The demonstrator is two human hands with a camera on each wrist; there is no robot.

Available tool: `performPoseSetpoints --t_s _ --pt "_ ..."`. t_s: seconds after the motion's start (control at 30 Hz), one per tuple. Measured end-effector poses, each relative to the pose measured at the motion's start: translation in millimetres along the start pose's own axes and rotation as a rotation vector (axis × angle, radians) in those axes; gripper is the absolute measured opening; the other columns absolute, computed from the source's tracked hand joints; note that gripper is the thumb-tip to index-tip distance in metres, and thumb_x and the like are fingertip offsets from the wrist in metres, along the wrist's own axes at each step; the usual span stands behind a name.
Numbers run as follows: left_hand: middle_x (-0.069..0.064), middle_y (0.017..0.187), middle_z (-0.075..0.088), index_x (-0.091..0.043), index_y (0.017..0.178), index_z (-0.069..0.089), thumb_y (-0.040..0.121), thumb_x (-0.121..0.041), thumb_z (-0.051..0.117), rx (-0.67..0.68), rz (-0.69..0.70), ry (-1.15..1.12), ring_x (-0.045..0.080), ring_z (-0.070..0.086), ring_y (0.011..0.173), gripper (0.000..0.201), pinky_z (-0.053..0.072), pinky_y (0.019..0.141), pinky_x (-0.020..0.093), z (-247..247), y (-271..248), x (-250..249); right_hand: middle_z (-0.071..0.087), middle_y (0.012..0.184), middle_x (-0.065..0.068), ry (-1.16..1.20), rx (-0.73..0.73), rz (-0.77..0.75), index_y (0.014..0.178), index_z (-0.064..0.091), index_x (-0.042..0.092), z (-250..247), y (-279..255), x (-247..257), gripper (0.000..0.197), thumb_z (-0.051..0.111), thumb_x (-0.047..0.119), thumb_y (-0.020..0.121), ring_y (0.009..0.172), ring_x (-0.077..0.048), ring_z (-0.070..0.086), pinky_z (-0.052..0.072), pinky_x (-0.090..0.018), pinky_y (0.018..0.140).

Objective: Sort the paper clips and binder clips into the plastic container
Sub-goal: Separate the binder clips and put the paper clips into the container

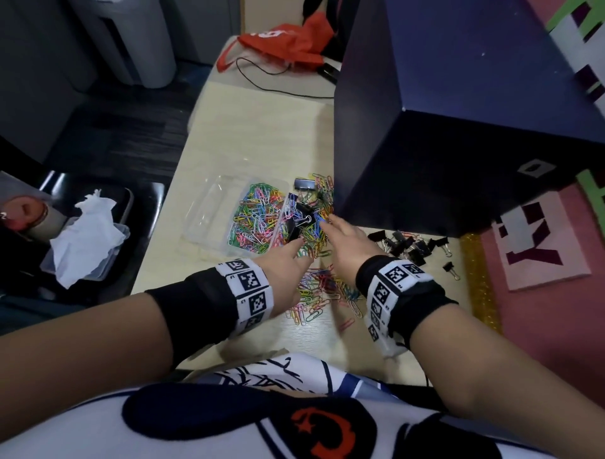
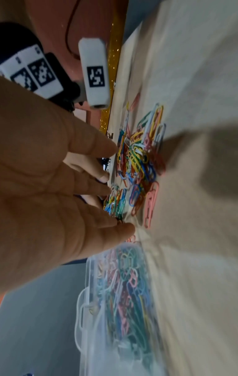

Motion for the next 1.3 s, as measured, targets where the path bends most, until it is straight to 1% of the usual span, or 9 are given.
performPoseSetpoints --t_s 0.07,0.23,0.33,0.47,0.63,0.77,0.93,1.17,1.3 --pt "0.01 0.16 -0.002 -0.014 0.149 0.022 0.09 -0.023 0.054 -0.02 -0.028 -0.042 0.03 0.023 0.143 0.068 0.031 0.114 0.038 0.0 2.4 -0.2 0.002 0.161 0.007 -0.041 0.025 -0.003 0.152 0.015 0.026 8.5 -4.8 1.0 0.076 0.045 0.002 0.086 0.146 -0.02 0.008 0.017 -0.036 0.119" --pt "0.011 0.157 0.005 -0.009 0.134 0.04 0.086 -0.018 0.055 -0.122 -0.103 -0.149 0.035 0.039 0.132 0.051 0.044 0.102 0.043 -4.6 13.3 7.0 0.038 0.139 -0.001 -0.103 -0.036 -0.055 0.138 0.04 0.025 23.7 -23.3 6.8 0.056 0.044 0.007 0.085 0.126 -0.026 0.037 0.036 -0.04 0.104" --pt "0.012 0.153 0.014 -0.007 0.128 0.045 0.085 -0.017 0.054 -0.087 -0.13 -0.133 0.036 0.053 0.115 0.045 0.05 0.093 0.041 -5.9 18.1 9.6 0.044 0.129 -0.001 -0.029 -0.078 0.012 0.125 0.053 0.027 16.7 -20.4 0.0 0.043 0.041 0.009 0.088 0.121 -0.024 0.041 0.038 -0.039 0.102" --pt "0.013 0.126 0.037 -0.006 0.11 0.051 0.083 -0.013 0.057 -0.068 -0.128 -0.056 0.031 0.056 0.098 0.028 0.053 0.086 0.042 -3.2 20.1 8.1 0.036 0.139 -0.002 0.074 -0.193 0.042 0.133 0.045 0.021 -1.2 -4.7 -5.2 0.05 0.044 0.002 0.087 0.128 -0.023 0.038 0.036 -0.036 0.106" --pt "0.014 0.118 0.037 -0.008 0.118 0.048 0.087 -0.012 0.055 0.022 -0.136 0.024 0.033 0.056 0.099 0.032 0.052 0.085 0.043 -0.5 19.8 6.0 0.002 0.161 0.008 -0.024 0.027 -0.02 0.152 0.016 0.025 8.6 2.3 5.4 0.085 0.046 -0.006 0.078 0.146 -0.021 0.011 0.021 -0.037 0.117" --pt "0.013 0.118 0.041 -0.015 0.13 0.043 0.089 -0.009 0.05 0.072 -0.13 0.034 0.034 0.057 0.103 0.042 0.05 0.078 0.04 -2.1 17.4 7.3 0.025 0.152 0.0 -0.107 0.042 -0.017 0.144 0.031 0.024 14.2 -11.9 9.6 0.071 0.047 0.0 0.078 0.134 -0.026 0.029 0.031 -0.039 0.109" --pt "0.015 0.113 0.047 -0.012 0.125 0.04 0.087 0.0 0.046 0.053 -0.072 0.116 0.035 0.06 0.098 0.04 0.048 0.071 0.04 -2.8 8.4 5.3 0.042 0.129 -0.005 -0.151 -0.05 0.045 0.125 0.049 0.021 0.5 -12.0 13.3 0.045 0.046 0.008 0.083 0.123 -0.028 0.038 0.035 -0.041 0.1" --pt "0.013 0.113 0.059 -0.003 0.135 0.032 0.088 0.001 0.044 -0.021 -0.033 0.156 0.03 0.064 0.096 0.048 0.047 0.069 0.035 -4.3 8.8 5.9 0.012 0.159 0.008 -0.106 0.075 -0.158 0.149 0.025 0.03 20.0 -0.9 23.1 0.072 0.046 0.003 0.086 0.145 -0.02 0.013 0.018 -0.04 0.117" --pt "0.012 0.11 0.058 -0.007 0.115 0.046 0.088 -0.003 0.049 0.024 -0.061 0.157 0.03 0.062 0.095 0.028 0.046 0.066 0.035 -3.5 8.6 7.7 0.04 0.14 0.005 -0.133 -0.011 -0.16 0.138 0.044 0.032 21.2 -16.4 3.5 0.064 0.053 0.003 0.081 0.13 -0.021 0.033 0.03 -0.035 0.108"
Point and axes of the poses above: each hand's wrist, its own y-axis towards the middle knuckle, its own z-axis out of the palm, x = y × z, the point moved 5 cm from there along y, towards the middle knuckle
